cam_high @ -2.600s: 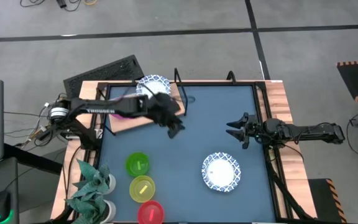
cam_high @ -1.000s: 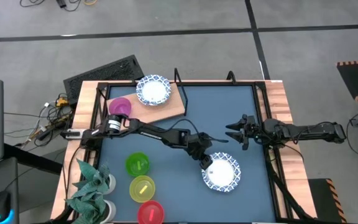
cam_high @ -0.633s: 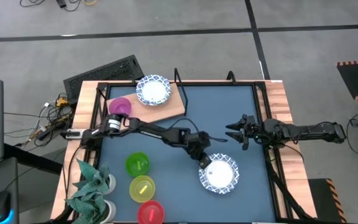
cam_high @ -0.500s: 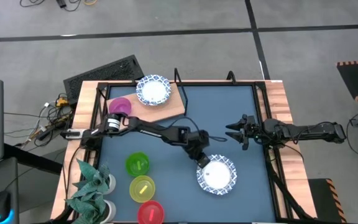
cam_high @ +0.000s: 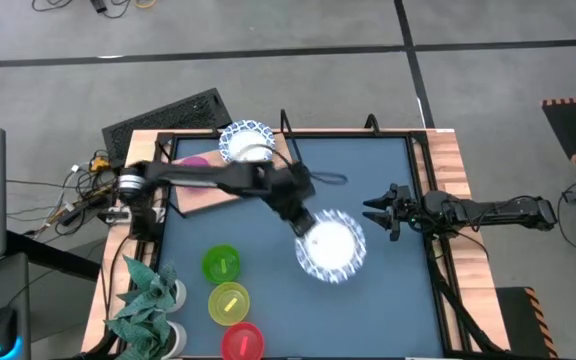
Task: Place and stack bowls onto a shelf
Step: Stack the white-blue bowl on top of the other white-blue bowls on the shelf
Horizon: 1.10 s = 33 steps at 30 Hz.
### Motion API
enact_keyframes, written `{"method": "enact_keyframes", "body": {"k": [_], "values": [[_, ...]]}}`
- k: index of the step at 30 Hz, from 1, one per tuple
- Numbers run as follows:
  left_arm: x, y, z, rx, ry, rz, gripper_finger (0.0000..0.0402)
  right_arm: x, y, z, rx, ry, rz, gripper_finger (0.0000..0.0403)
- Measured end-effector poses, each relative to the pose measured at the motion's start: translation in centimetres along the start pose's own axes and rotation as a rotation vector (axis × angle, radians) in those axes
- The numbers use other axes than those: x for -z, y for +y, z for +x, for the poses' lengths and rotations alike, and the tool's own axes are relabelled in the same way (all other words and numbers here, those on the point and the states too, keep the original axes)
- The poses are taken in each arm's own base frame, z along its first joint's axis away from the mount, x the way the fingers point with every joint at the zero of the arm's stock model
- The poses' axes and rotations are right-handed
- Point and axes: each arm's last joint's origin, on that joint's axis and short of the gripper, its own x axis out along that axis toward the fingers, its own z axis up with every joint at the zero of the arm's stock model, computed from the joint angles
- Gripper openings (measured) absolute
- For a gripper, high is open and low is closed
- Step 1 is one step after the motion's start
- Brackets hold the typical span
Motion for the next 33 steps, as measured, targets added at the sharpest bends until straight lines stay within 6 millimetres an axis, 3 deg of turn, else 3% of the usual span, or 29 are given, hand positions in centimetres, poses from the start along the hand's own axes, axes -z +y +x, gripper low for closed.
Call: {"method": "enact_keyframes", "body": {"k": [5, 9, 13, 16, 20, 24, 29, 33], "values": [[-1.0, 1.4, -8.1, -0.207, -0.195, -0.021, 0.0000, 0.0, 0.0, 0.0, 0.002, -0.001, 0.000, 0.0220], [-1.7, 4.0, -13.6, -0.400, -0.357, -0.105, 0.0000, 0.0, 0.0, 0.0, 0.004, -0.002, 0.000, 0.0220], [-2.6, 7.6, -17.7, -0.575, -0.484, -0.219, 0.0000, 0.0, 0.0, 0.0, 0.004, -0.002, 0.000, 0.0220], [-3.1, 10.9, -19.8, -0.640, -0.482, -0.316, 0.0000, 0.0, 0.0, 0.0, 0.005, -0.002, 0.000, 0.0220], [-3.3, 15.0, -21.9, -0.685, -0.455, -0.418, 0.0000, 0.0, 0.0, 0.0, 0.008, -0.004, 0.000, 0.0220], [-2.7, 18.6, -22.6, -0.640, -0.425, -0.525, 0.0000, 0.0, 0.0, 0.0, 0.008, -0.005, 0.000, 0.0220], [-1.2, 21.9, -21.8, -0.576, -0.339, -0.626, 0.0000, 0.0, 0.0, 0.0, 0.010, -0.004, -0.001, 0.0220], [-0.5, 23.1, -20.8, -0.574, -0.325, -0.649, 0.0000, 0.1, -0.1, 0.1, 0.015, 0.007, -0.003, 0.0220]]}}
